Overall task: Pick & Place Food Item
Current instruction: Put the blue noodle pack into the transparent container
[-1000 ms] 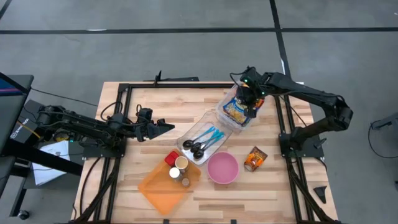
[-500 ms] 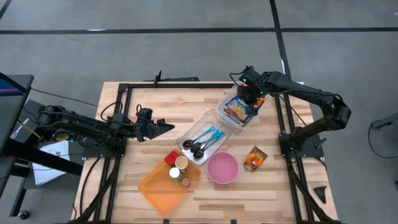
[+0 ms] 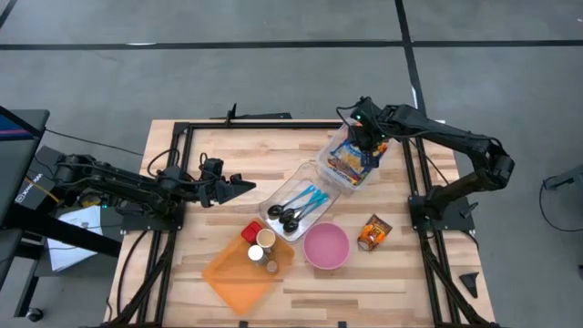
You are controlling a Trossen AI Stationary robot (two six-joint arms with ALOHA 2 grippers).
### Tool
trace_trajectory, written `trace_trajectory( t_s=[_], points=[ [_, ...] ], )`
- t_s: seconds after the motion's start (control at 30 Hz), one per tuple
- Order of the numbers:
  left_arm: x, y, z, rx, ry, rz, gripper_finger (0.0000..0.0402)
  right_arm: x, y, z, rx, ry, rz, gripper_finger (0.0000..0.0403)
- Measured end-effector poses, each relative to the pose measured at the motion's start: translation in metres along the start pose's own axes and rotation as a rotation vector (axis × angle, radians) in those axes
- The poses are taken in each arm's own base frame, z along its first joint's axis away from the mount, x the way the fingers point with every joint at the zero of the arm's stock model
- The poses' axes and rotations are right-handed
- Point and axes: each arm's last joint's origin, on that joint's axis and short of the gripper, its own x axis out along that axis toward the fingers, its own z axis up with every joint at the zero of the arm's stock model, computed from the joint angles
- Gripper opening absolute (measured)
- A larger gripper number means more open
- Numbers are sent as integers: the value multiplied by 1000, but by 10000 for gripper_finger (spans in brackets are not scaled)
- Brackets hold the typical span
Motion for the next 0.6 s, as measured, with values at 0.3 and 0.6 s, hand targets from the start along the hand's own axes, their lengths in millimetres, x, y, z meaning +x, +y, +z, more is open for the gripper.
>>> trace_trajectory(
  t_s=[0.3,0.6],
  points=[
    [0,0,0,0,-5,4,199,-1,11,7,-11,-34,48,0],
    [0,0,0,0,-6,4,199,-1,9,8,45,-42,42,10]
  ],
)
